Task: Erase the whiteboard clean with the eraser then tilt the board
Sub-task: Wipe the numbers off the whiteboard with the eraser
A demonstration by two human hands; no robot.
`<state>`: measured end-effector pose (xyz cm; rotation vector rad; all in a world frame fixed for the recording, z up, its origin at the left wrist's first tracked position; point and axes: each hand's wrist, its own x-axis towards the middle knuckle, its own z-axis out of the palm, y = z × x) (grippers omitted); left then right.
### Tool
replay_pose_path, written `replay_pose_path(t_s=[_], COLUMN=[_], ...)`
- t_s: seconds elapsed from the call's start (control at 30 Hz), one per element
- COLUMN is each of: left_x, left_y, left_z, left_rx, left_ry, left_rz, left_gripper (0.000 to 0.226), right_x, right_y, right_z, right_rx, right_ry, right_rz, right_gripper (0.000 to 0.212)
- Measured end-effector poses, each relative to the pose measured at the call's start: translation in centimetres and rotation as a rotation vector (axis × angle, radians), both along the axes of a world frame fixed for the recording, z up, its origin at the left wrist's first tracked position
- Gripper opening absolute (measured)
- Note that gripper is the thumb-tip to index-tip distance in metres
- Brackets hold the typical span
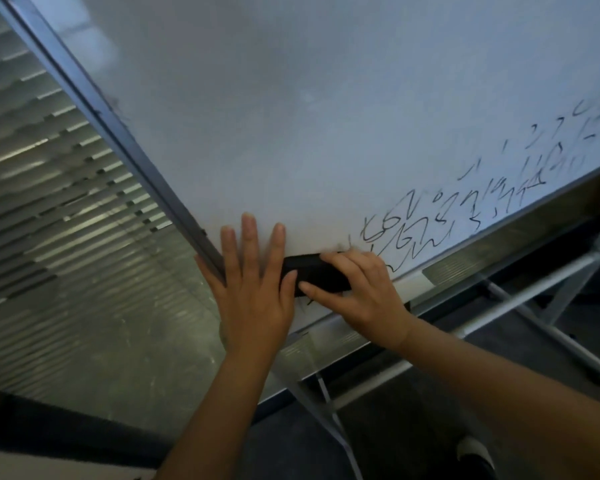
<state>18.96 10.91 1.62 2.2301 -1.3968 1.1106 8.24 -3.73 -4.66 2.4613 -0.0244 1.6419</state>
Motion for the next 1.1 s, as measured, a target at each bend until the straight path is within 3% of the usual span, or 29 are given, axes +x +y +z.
replay_pose_path(t_s=[0.2, 0.3, 0.5, 0.8, 1.0, 1.1], left_x=[0.4, 0.3, 0.4, 0.0, -0.4, -0.7], left_y=[0.3, 0.2, -0.1, -0.2, -0.6, -0.5], left_z=[0.2, 0.3, -0.3, -0.3, -0.4, -0.3], left_rx=[-0.06, -0.054, -0.024, 0.002, 0.023, 0.029], left_ry=[0.108, 0.107, 0.008, -0.041, -0.006, -0.009], left_rz=[-0.241, -0.23, -0.074, 0.023, 0.095, 0.106], left_gripper=[0.053, 0.053, 0.054, 0.056, 0.058, 0.059], right_x=[-0.2, -0.4, -0.3, -1.0, -2.4, -2.2], right_y=[0.2, -1.4, -2.0, -1.6, -4.6, -3.8], right_z=[-0.6, 0.9, 2.4, 0.9, 5.2, 6.0], right_rx=[-0.298, -0.337, -0.058, -0.059, 0.368, 0.517], right_ry=[0.207, 0.163, -0.028, 0.046, -0.202, -0.248], right_rz=[0.111, 0.11, 0.009, 0.061, -0.207, -0.233], right_gripper=[0.039, 0.042, 0.047, 0.045, 0.055, 0.058])
